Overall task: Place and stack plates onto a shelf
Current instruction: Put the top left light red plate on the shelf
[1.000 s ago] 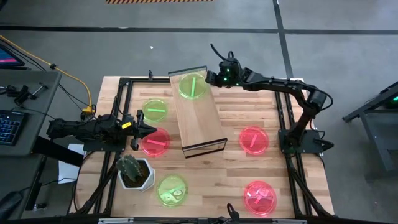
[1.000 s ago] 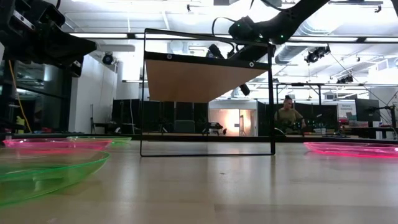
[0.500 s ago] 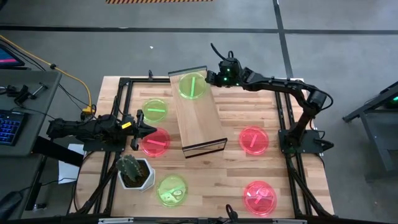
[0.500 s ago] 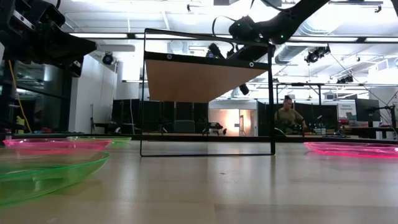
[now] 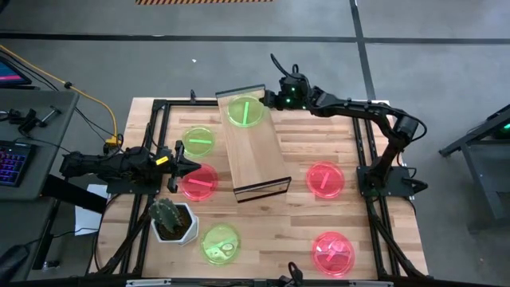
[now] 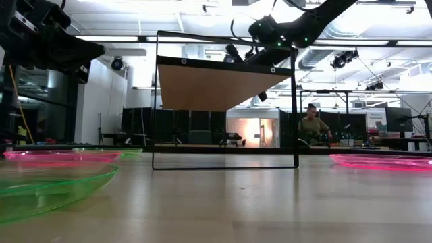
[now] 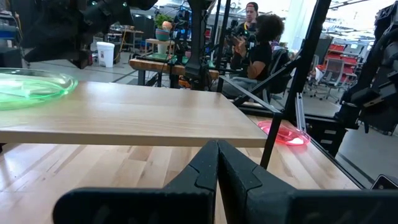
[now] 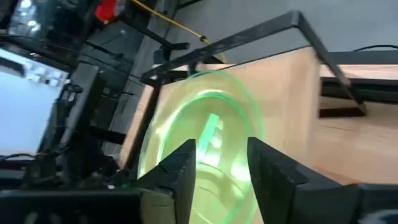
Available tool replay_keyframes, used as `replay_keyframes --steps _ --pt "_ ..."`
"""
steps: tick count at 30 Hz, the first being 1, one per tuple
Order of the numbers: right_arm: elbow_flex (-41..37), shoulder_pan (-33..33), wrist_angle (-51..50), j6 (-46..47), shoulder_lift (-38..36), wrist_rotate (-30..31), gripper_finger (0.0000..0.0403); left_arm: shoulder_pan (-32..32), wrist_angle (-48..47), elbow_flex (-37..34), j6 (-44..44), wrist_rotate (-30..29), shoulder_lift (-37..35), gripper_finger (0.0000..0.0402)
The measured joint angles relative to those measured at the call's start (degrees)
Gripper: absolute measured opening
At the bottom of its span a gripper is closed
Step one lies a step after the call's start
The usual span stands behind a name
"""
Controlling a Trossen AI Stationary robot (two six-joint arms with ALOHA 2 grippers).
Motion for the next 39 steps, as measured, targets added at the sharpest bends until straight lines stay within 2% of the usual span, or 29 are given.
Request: replay_keyframes --steps 5,9,13,16,18,21,26,32,35,39 --pt "0.0 -0.3 -0.1 -1.7 0.0 -1.3 0.0135 0.0 0.0 0.0 0.0 0.0 0.0 0.0001" --pt "0.0 -2.0 -1.5 -6.2 -2.2 -5.3 0.0136 0.0 0.0 0.0 0.0 0.0 0.0 0.0001" --pt "0.0 -3.1 -11.2 -15.3 -7.6 -6.1 0.0136 0.0 0.0 0.0 0.0 0.0 0.0 0.0001" --pt "-0.8 -2.9 -21.6 -23.5 -12.5 -3.8 0.0136 0.0 0.0 0.0 0.0 0.0 0.0 0.0001" --pt "-3.4 -2.5 -25.6 -26.3 -16.5 -2.6 0.0136 0.0 0.0 0.0 0.0 0.0 0.0 0.0001" --pt "-10.9 -2.5 -26.3 -26.5 -23.8 -2.9 0.0136 0.0 0.0 0.0 0.0 0.0 0.0 0.0001" --pt "-28.1 -1.0 -18.0 -18.1 -39.5 -3.0 0.0136 0.0 0.0 0.0 0.0 0.0 0.0 0.0001" --pt "-45.3 3.9 9.5 -5.6 -54.2 -2.9 0.0136 0.0 0.0 0.0 0.0 0.0 0.0 0.0001" --pt "-49.8 5.9 21.5 -3.8 -57.6 -0.6 0.0136 0.0 0.0 0.0 0.0 0.0 0.0 0.0001" --pt "-50.7 7.8 25.3 -7.6 -58.9 0.6 0.0136 0.0 0.4 0.0 0.0 0.0 0.0 0.0001"
